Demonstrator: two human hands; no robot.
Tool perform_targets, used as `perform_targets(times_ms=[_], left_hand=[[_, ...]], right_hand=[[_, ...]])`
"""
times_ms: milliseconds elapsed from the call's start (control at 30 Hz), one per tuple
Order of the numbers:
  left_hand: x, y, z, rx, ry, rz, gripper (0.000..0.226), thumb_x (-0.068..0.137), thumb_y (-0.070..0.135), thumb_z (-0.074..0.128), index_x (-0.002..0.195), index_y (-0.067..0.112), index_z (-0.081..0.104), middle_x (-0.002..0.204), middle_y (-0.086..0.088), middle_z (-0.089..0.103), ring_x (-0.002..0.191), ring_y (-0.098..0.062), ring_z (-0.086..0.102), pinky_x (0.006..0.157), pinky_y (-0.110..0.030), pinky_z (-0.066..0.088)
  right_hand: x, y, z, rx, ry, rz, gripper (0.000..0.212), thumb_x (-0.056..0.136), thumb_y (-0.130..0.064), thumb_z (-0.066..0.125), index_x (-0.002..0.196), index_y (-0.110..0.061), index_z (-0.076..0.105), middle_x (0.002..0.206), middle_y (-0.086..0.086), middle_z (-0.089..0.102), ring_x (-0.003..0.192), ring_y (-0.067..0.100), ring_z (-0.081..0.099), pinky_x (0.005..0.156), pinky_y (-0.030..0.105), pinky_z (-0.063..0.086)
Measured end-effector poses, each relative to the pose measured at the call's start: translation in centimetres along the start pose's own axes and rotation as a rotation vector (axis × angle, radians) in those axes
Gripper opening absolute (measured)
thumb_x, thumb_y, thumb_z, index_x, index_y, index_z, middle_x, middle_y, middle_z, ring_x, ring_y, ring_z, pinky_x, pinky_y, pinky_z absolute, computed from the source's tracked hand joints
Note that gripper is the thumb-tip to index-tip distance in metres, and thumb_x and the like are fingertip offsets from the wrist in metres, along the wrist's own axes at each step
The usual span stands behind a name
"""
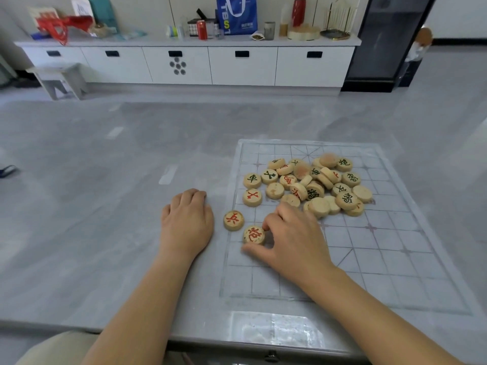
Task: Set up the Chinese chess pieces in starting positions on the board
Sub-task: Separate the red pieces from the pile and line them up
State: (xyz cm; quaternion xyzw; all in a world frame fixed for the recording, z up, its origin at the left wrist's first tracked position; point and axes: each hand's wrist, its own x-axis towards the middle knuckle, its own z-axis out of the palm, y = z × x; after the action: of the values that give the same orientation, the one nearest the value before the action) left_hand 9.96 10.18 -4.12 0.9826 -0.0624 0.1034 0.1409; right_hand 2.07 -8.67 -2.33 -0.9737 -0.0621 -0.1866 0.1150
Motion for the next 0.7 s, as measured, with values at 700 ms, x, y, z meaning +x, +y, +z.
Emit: perform_targets(times_ms=[700], left_hand=[[-0.1,-0.1,0.0,0.015,-0.007,0.0,0.038,0.094,0.031,0.037,0.129,0.019,0.048,0.134,0.001,0.047,0.122,-0.022,0.04,0.102,-0.037,0.027]], right_hand=[[4.7,6.3,-4.1,0.399,0.02,0.362,0.01,0.079,-0.031,0.067,0.087,-0.025,0.062,0.088,-0.009,0.057,0.073,0.007,0.052,0.064,0.025,0.044]])
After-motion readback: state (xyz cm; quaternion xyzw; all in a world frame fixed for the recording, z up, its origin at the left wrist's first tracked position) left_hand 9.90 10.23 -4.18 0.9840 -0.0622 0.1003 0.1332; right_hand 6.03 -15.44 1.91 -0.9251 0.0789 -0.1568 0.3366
